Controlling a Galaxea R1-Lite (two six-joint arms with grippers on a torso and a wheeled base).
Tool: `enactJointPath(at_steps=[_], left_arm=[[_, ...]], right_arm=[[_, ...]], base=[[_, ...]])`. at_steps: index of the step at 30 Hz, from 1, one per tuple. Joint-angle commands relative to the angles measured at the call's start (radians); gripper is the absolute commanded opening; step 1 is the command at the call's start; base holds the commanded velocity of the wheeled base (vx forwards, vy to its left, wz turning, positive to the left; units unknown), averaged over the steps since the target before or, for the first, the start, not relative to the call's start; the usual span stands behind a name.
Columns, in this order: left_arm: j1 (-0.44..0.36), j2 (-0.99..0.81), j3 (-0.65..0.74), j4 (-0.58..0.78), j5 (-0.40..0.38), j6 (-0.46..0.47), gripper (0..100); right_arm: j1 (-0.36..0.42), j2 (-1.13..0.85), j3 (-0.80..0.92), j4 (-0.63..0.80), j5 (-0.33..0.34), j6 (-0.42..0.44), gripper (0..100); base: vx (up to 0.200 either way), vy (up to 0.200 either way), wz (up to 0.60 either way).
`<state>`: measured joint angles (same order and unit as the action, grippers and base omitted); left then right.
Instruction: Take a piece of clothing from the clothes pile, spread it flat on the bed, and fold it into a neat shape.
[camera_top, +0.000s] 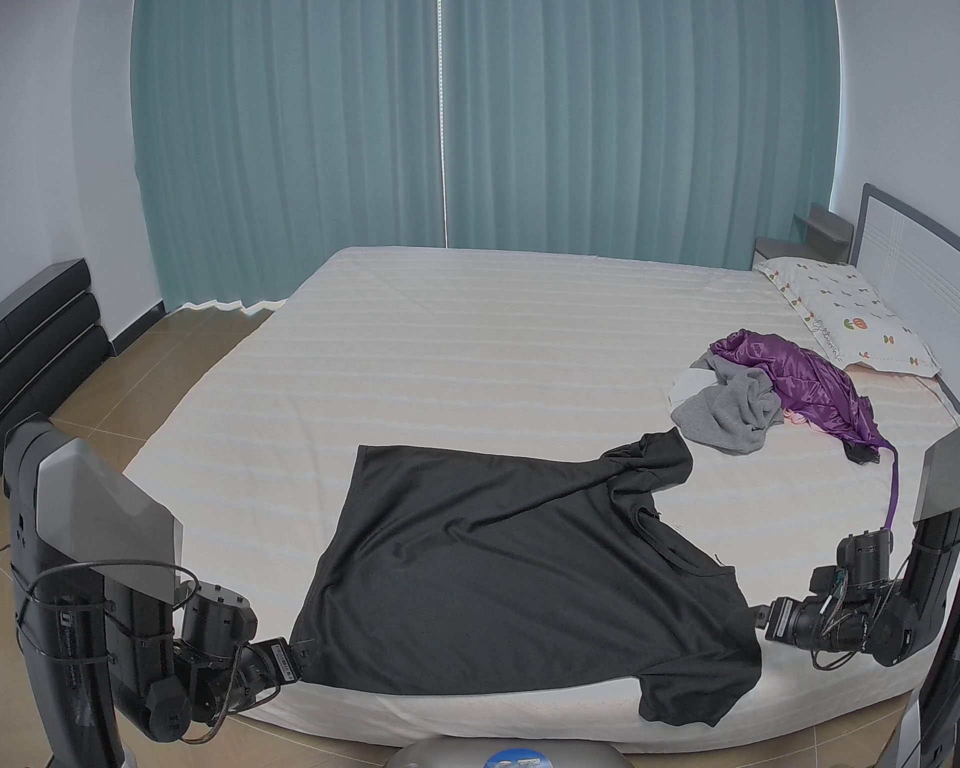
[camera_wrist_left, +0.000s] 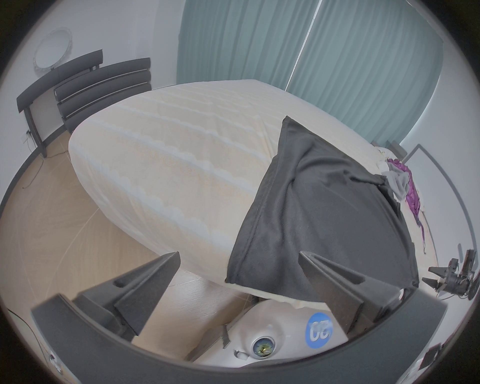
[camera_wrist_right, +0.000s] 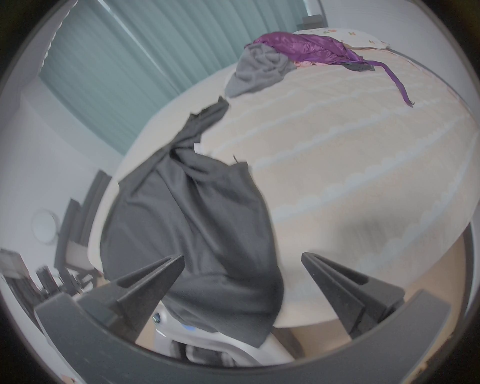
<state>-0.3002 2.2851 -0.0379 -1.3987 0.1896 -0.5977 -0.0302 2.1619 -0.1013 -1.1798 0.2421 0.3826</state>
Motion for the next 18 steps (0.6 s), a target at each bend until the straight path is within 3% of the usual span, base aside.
enactJointPath(at_steps=[1,4,12,18], left_arm=[[0.010,-0.070,-0.027,-0.002,-0.015,-0.033,100],[0.018,-0.138,-0.030,-0.002,-0.047,-0.050,100],[0.027,-0.165,-0.066,0.000,-0.061,-0.174,100],[0.027,-0.164,-0.070,0.000,-0.062,-0.185,100]], right_arm=[[0.035,-0.005,0.009,-0.115,0.025,0.118,100],[0.058,-0.001,0.048,-0.201,0.020,0.190,100],[0.059,0.018,0.100,-0.291,0.026,0.220,100],[0.064,0.016,0.100,-0.301,0.025,0.248,100]], base=[[0.000,0.000,0.00],[0.000,0.000,0.00],[0.000,0.000,0.00],[0.000,0.200,0.00]])
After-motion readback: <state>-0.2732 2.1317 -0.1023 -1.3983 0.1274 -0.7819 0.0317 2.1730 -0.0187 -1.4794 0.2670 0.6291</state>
